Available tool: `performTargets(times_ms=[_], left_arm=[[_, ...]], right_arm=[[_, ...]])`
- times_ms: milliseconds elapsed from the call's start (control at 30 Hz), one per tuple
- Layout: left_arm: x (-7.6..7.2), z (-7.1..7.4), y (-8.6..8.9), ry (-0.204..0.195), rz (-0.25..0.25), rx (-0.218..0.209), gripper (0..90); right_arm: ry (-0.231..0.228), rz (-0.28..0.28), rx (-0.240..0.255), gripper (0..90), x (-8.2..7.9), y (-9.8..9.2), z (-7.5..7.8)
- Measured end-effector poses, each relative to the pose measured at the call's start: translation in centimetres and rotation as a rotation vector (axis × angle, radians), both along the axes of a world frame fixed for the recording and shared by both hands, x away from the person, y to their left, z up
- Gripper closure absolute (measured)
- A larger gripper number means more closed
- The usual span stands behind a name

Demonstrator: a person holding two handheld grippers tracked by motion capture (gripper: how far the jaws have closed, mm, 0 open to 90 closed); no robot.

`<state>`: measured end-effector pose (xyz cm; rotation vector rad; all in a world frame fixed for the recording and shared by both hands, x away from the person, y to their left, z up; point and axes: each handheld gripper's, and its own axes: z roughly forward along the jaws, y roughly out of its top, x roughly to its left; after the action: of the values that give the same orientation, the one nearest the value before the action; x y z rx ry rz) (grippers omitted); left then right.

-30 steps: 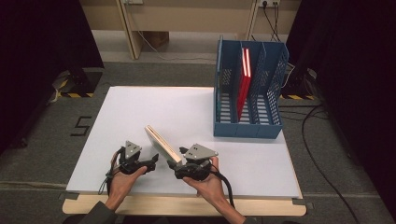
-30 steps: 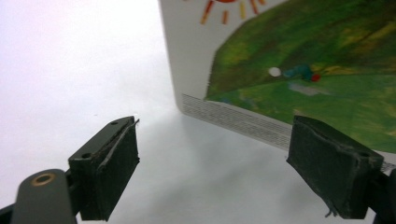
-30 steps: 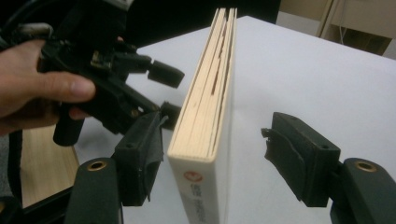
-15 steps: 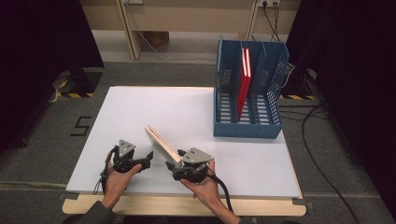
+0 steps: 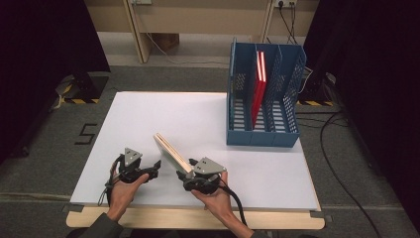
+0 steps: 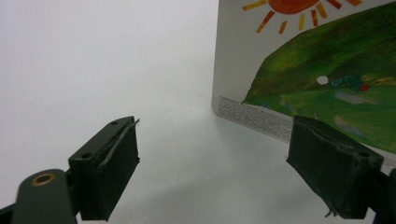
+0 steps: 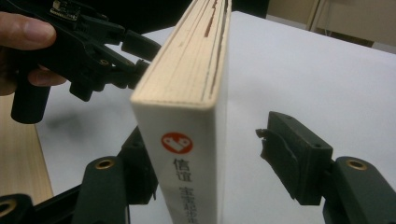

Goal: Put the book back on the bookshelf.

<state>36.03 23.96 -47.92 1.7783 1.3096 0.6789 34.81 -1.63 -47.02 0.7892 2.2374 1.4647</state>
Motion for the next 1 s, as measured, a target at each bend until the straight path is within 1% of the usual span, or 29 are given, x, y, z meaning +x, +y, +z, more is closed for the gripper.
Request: performTargets(times_ms=[133,233,400,567,833,1000], left_arm=[[0.0,0.0,0.1,-0.002,0.004,-0.003,15.4],[0.0,0.0,0.0,-0.001,0.004,-0.003,15.4],[0.0,0.0,0.0,0.001,0.001,0.000,15.4],[0.0,-0.1,-0.1,0.005,-0.003,0.003,15.4],[0.0,-0.1,-0.1,0.005,-0.003,0.004,15.4],[0.0,-0.1,-0.2,0.006,-0.005,0.006,15.4]], right_arm=[[-0.007,-0.005,0.003,40.7,0.1,0.2,-0.4],[0.000,-0.003,0.011,41.1,0.1,0.4,-0.5],[-0.006,-0.004,0.014,41.5,0.2,0.7,-0.8],[-0.001,-0.007,0.012,41.8,0.3,1.0,-1.0],[-0.006,-0.014,0.019,42.4,0.5,1.4,-1.4],[-0.001,-0.020,0.013,42.9,0.5,1.6,-1.6]])
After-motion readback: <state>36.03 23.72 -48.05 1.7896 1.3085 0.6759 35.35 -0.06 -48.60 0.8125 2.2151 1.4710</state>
